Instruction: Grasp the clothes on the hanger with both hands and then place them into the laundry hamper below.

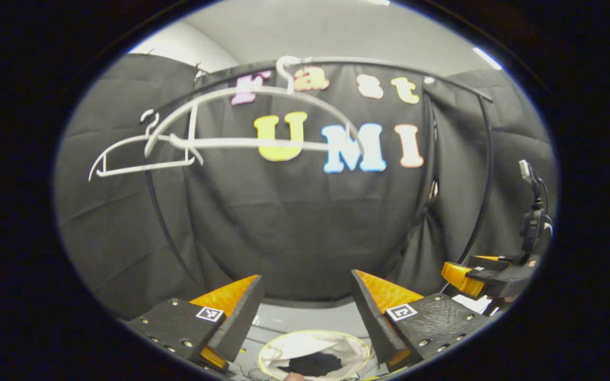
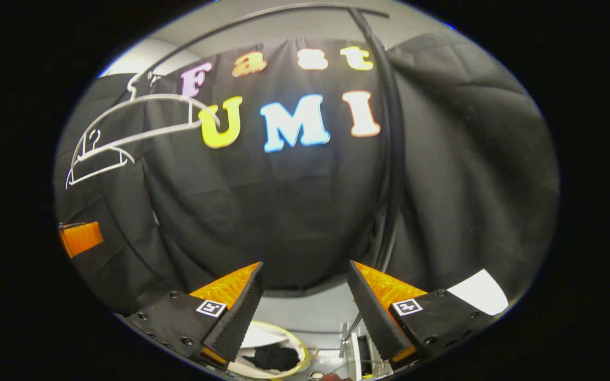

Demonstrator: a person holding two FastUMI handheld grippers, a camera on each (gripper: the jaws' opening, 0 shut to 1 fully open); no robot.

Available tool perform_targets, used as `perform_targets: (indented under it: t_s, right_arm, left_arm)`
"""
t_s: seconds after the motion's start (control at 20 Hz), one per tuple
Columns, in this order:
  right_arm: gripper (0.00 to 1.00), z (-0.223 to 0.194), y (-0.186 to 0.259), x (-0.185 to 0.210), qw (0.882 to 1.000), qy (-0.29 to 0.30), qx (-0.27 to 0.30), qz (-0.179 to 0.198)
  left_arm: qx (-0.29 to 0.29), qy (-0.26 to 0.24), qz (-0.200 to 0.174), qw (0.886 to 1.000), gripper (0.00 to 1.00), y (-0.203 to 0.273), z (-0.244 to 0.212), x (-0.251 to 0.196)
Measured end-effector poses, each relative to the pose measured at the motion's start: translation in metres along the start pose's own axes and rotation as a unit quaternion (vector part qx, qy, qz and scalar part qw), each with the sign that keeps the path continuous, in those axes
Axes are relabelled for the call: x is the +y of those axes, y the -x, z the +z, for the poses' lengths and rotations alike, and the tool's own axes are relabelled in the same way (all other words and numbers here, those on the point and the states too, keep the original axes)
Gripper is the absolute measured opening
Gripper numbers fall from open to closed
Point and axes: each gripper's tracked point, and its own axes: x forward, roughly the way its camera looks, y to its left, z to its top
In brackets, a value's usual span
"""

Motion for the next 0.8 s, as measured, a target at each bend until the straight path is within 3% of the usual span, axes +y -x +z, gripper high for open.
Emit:
perform_targets:
  t_s: [0.1, 0.15, 0.2, 0.35, 0.5, 0.65, 0.8]
  right_arm:
    - [0.93, 0.045, 0.022, -0.001, 0.998, -0.01, -0.055, -0.014]
    - [0.98, 0.064, 0.034, 0.003, 0.997, -0.016, -0.078, -0.016]
    - [0.92, 0.075, 0.045, 0.01, 0.995, -0.018, -0.1, -0.014]
    - [0.92, 0.107, 0.081, 0.02, 0.988, -0.011, -0.154, -0.008]
    - [0.92, 0.104, 0.11, 0.025, 0.987, -0.011, -0.16, -0.002]
    - [0.92, 0.086, 0.128, 0.017, 0.989, -0.021, -0.149, -0.013]
    - [0.92, 0.069, 0.139, 0.011, 0.989, -0.025, -0.141, -0.021]
  left_arm:
    - [-0.058, -0.01, -0.004, 0.998, 0.95, 0.02, 0.046, 0.008]
    - [-0.079, -0.009, -0.013, 0.997, 0.95, 0.027, 0.063, 0.009]
    - [-0.091, -0.004, -0.026, 0.995, 0.95, 0.029, 0.07, 0.003]
    - [-0.119, 0.035, -0.057, 0.991, 0.95, 0.052, 0.101, -0.005]
    - [-0.138, 0.055, -0.058, 0.987, 0.94, 0.082, 0.116, 0.005]
    - [-0.179, 0.036, -0.046, 0.982, 0.94, 0.105, 0.12, 0.019]
    - [-0.173, 0.047, -0.04, 0.983, 0.94, 0.109, 0.095, 0.027]
